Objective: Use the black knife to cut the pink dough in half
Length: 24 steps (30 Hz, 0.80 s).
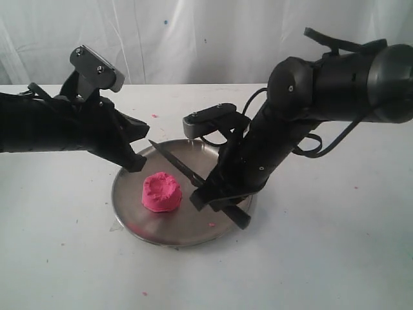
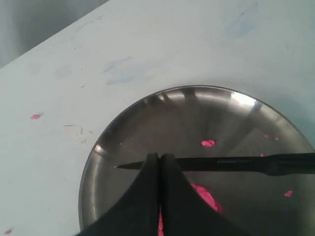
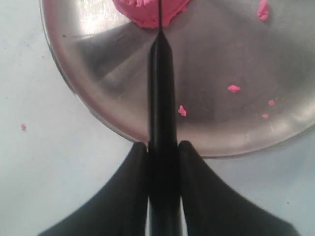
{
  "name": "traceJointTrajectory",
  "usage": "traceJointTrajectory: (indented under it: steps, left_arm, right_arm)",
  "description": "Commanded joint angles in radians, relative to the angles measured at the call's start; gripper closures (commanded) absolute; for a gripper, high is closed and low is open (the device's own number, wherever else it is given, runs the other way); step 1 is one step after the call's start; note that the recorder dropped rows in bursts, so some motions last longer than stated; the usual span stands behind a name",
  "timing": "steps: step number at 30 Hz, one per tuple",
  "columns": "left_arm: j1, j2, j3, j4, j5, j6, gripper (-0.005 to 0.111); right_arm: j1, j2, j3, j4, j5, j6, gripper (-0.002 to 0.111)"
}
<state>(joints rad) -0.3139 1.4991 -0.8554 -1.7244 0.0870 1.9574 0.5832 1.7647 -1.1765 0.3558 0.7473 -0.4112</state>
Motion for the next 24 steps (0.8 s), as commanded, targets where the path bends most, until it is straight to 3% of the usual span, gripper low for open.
traceJointTrajectory:
  steps: [1,24]
  left_arm:
    - [-0.002,0.017,-0.008,-0.02,0.023,0.061,0.107]
    - [-0.002,0.056,-0.03,-0.02,0.044,0.061,0.107]
  right_arm:
    - [0.032,0.018,-0.039,-0.047,0.036,0.031,0.108]
    - [0.076,0.109,-0.084,-0.126,0.03,0.103,0.108]
